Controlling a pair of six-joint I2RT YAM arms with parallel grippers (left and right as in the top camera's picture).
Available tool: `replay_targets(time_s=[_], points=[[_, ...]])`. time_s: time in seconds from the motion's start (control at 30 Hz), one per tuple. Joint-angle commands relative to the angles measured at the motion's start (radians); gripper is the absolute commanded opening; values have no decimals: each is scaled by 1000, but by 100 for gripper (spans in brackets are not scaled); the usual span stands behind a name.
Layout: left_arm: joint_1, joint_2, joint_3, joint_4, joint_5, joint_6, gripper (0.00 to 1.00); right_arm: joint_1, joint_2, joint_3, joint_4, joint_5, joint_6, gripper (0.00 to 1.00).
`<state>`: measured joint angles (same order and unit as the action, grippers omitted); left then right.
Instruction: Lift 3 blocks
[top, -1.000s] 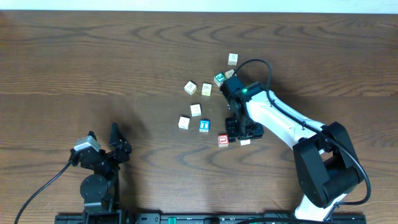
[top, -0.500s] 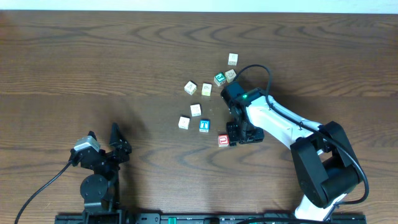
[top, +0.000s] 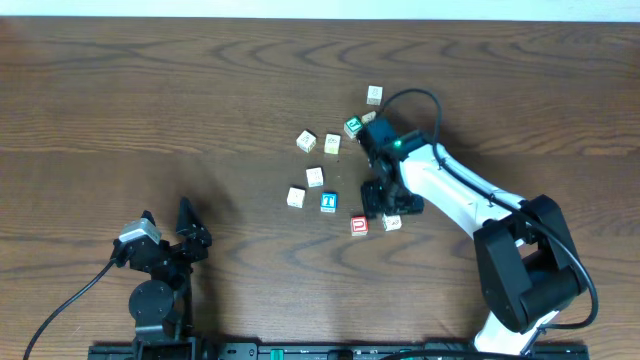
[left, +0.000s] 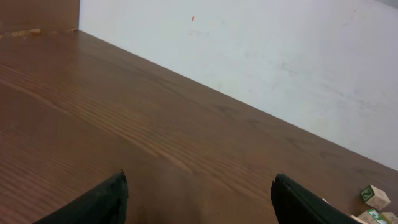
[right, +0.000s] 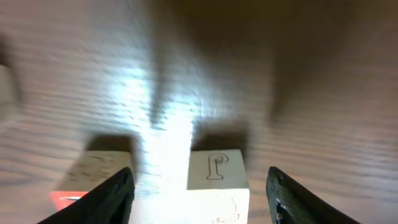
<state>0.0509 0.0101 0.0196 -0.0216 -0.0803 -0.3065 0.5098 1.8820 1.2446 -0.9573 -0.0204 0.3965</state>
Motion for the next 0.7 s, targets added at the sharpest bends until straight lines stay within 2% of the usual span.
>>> replay_targets(time_s=[0.0,0.13,0.23,0.57,0.67], points=[[5,-6,-16,-45,-10,18,74,-20,-5,76,-14,13,-50,67],[5,-6,-16,-45,-10,18,74,-15,-5,121,-30,-91,-81,69],[5,-6,-16,-45,-10,18,74,5,-5,122,-12,-172,-41,65],[5,-6,-16,-45,-10,18,74,135,-4,122,155,-168,98,66],[5,-6,-16,-45,-10,18,74,197,10,122,190,-79,155,68]])
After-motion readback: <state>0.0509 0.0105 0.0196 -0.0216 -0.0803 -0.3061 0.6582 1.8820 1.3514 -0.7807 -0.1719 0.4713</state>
